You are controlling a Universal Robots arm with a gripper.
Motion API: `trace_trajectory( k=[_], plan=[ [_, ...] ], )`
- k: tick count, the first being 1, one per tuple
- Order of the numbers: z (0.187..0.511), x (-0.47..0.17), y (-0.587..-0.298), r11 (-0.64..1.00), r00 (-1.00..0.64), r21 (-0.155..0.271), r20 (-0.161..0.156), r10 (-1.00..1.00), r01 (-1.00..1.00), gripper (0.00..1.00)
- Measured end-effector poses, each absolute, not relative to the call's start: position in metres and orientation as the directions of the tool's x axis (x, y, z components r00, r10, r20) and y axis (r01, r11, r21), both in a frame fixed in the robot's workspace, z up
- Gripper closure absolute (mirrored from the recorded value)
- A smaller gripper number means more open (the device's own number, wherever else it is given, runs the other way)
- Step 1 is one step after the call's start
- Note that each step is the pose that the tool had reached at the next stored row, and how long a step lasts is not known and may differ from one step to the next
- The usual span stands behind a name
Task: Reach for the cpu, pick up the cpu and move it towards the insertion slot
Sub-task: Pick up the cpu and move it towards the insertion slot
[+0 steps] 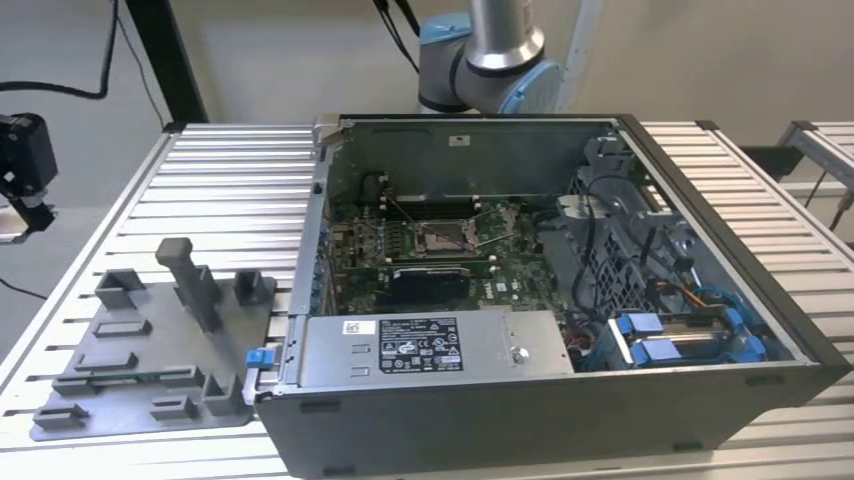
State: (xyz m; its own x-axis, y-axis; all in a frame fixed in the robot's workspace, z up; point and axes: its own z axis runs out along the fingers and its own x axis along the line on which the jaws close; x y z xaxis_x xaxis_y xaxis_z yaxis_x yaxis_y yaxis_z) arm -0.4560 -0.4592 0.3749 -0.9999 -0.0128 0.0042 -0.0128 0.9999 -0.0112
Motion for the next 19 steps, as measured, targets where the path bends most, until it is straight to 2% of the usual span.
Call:
trace_trajectory(
  k=[15, 19],
  plan=[
    [0.439, -0.456, -0.459, 1.0, -1.0, -0.011, 0.004, -0.013, -0.013, 1.0],
    [0.444, -0.456, -0.459, 1.0, -1.0, -0.012, 0.004, -0.013, -0.013, 1.0]
  ],
)
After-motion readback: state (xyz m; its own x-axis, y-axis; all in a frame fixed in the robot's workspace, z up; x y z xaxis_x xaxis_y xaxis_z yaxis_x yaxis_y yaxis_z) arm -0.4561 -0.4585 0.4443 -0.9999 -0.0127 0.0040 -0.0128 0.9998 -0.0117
